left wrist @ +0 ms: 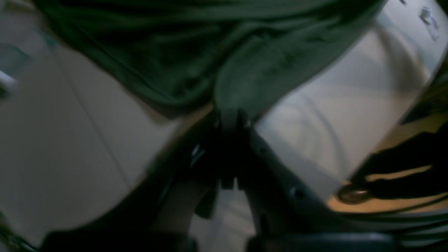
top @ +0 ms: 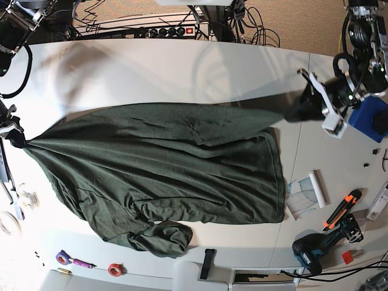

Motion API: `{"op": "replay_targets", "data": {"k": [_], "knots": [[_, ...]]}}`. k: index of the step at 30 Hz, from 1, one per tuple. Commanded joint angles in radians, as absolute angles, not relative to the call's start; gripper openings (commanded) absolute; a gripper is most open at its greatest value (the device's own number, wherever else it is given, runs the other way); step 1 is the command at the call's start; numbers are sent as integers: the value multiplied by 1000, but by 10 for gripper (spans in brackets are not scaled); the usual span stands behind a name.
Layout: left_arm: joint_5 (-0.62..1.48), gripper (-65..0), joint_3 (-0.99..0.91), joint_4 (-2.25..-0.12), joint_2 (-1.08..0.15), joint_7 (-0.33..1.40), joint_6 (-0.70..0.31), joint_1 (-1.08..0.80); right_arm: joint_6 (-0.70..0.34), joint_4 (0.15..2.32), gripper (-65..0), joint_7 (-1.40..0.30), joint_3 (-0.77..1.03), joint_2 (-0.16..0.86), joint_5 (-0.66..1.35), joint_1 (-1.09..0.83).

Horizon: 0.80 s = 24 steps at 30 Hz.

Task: Layout the t-shirt on the table in an organized manner, then fold the t-shirt properly
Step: 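Pull the sleeve with the left gripper away from the shirt body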

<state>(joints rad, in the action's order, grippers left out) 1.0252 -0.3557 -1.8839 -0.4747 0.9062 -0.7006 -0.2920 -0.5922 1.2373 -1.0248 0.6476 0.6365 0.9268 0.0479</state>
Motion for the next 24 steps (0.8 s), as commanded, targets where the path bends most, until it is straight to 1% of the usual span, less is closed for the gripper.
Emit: {"op": "replay_targets", "data": {"k": [1, 6, 9, 14, 17, 19, 20, 24], "knots": [[1076, -650, -364, -1900, -490, 903, -698, -304, -595, 1256, -650, -1003, 656, 670, 950, 64], [1159, -650, -364, -1900, -490, 932, -698, -392, -595, 1256, -650, -1003, 656, 670, 950, 64], [1224, -650, -364, -1900, -490, 992, -698, -430, -595, 1256, -650, -1003, 656, 670, 950, 64], [1380, -650, -364, -1901, -490, 1127, -698, -479, -595, 1256, -650, -1003, 656, 670, 950, 64], [1484, -650, -364, -1901, -490, 1264, -698, -485, -595, 1256, -650, -1003, 656, 670, 950, 64], [1484, -650, -364, -1901, -490, 1373, -698, -485, -595, 1256, -650, -1003, 656, 671, 950, 64], [1484, -650, -364, -1901, -490, 1396, -698, -485, -595, 1256, -650, -1003, 656, 671, 950, 64], [1484, -650, -364, -1902, -491, 1396, -698, -484, -595, 1256, -650, -1003, 656, 671, 949, 64]]}}
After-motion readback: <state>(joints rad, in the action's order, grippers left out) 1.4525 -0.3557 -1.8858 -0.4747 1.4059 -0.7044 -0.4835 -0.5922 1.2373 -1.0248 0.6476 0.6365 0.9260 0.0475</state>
